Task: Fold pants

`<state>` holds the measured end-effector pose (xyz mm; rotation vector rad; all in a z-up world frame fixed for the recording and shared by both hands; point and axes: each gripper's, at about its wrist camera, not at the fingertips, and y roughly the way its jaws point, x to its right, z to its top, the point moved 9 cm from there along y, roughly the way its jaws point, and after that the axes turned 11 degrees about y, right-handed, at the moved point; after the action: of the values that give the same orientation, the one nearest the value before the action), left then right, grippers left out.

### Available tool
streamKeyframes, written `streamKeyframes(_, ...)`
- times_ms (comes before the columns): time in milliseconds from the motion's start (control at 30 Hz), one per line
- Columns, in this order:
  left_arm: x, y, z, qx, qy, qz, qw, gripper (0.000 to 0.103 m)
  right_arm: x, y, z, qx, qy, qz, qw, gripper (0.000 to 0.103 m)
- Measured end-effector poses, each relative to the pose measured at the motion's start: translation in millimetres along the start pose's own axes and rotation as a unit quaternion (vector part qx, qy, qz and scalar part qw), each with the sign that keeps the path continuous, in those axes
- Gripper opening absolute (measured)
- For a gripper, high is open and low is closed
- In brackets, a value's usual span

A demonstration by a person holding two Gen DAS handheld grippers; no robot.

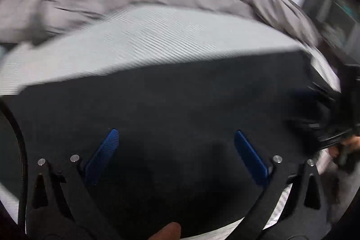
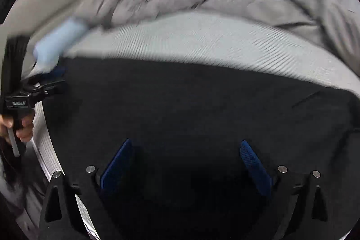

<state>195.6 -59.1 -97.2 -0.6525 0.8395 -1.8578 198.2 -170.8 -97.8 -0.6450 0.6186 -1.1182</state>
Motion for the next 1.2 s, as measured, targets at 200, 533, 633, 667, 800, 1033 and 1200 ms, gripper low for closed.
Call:
streamKeyframes(200,30.1,31.9,-30.8,-0.037,0.054,0.004,0.9978,0.102,21.6,-0.6,-25.4,-0.010,-0.040,-0.042,0.998,0.098)
streamKeyframes(533,19.0,25.4,-34.1,-0.034,0.054,0.015,0.9979,0.102,151.0,-72.9,-40.3,0.055,0.086,-0.170,0.980,0.095)
streamKeyframes(633,34.2,11.6,-23.6,-0.007,0.051,-0.015,0.9985,0.102,101.9,-67.5,-32.8,0.064,0.042,-0.131,0.989,0.095)
streamKeyframes(667,43.7,8.0,-20.8,0.003,0.056,-0.030,0.9980,0.102,80.1,-64.9,-29.5,0.068,0.030,-0.100,0.992,0.096)
streamKeyframes(800,81.7,13.6,-24.2,-0.012,0.110,-0.064,0.9918,0.102,-10.7,-38.3,-24.8,0.068,-0.044,-0.041,0.996,0.096)
streamKeyframes(1033,49.9,14.3,-43.9,-0.047,0.115,-0.026,0.9919,0.102,-15.7,-19.7,-42.1,0.017,-0.091,-0.066,0.994,0.096)
streamKeyframes(1200,0.7,-1.5,-54.1,-0.042,0.078,0.001,0.9961,0.103,103.8,-53.3,-45.2,0.025,0.018,-0.202,0.979,0.101)
